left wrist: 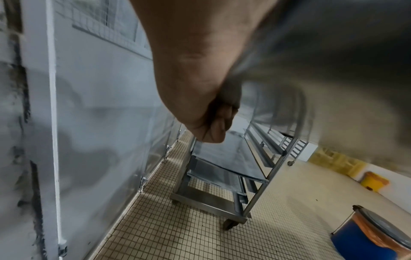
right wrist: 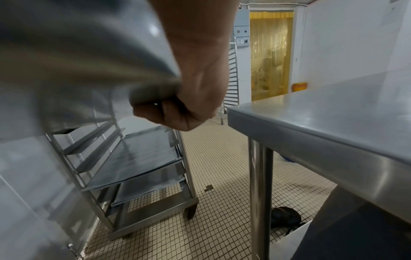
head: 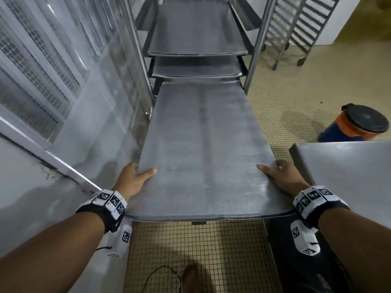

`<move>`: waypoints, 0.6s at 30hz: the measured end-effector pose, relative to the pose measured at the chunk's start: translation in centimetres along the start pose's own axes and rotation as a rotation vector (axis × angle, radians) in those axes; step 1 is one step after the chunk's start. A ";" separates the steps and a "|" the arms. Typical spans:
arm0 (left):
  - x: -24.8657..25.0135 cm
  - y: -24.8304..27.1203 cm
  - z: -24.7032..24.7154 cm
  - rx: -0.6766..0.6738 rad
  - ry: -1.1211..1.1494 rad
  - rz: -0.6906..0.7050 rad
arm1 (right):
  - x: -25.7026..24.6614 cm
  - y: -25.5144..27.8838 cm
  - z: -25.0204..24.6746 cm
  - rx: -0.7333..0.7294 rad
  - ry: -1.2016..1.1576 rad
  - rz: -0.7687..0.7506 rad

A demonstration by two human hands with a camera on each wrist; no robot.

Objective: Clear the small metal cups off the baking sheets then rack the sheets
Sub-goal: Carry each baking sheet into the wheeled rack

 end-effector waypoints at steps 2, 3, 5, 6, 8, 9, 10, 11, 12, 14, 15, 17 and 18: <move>-0.1 -1.2 0.2 -0.012 -0.011 -0.007 | -0.2 -1.2 0.3 0.003 0.021 0.030; -0.4 -1.9 0.2 -0.020 -0.011 -0.012 | -0.3 -1.8 0.5 -0.001 0.026 0.053; -0.8 -3.2 0.3 -0.016 -0.005 -0.018 | -0.4 -3.1 0.9 0.002 0.017 0.093; -0.9 -3.9 0.3 -0.009 -0.015 -0.021 | -0.6 -3.7 0.9 0.005 0.005 0.104; -1.1 -5.4 0.2 0.012 -0.050 -0.047 | -0.9 -5.0 1.1 0.022 -0.012 0.119; -1.2 -6.2 0.1 0.018 -0.060 -0.064 | -1.0 -5.8 1.1 0.031 -0.015 0.127; -1.1 -7.0 0.0 0.022 -0.063 -0.070 | -1.2 -6.6 1.1 0.039 -0.023 0.139; -0.7 -7.7 0.0 0.018 -0.069 -0.075 | -1.4 -7.3 0.9 0.035 -0.032 0.147; -0.4 -8.5 0.0 0.018 -0.074 -0.069 | -1.5 -8.2 0.8 0.027 -0.046 0.157; 0.3 -10.0 0.1 0.018 -0.092 -0.060 | -2.0 -10.0 0.3 0.014 -0.073 0.163; 0.6 -10.9 0.2 0.018 -0.094 -0.060 | -2.3 -11.0 -0.1 0.014 -0.083 0.162; 1.0 -12.7 0.2 0.021 -0.108 -0.066 | -2.8 -13.0 -1.0 0.008 -0.104 0.157; 1.4 -13.7 0.3 0.019 -0.114 -0.076 | -3.0 -14.1 -1.4 0.003 -0.108 0.152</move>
Point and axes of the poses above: each hand's wrist, its own y-axis away from the middle knuckle, its own z-axis out of the palm, x = y × z, the point moved 1 cm from there along -y, towards the middle knuckle, and after that the axes turned 11 degrees about -x, right-handed, at the moved point
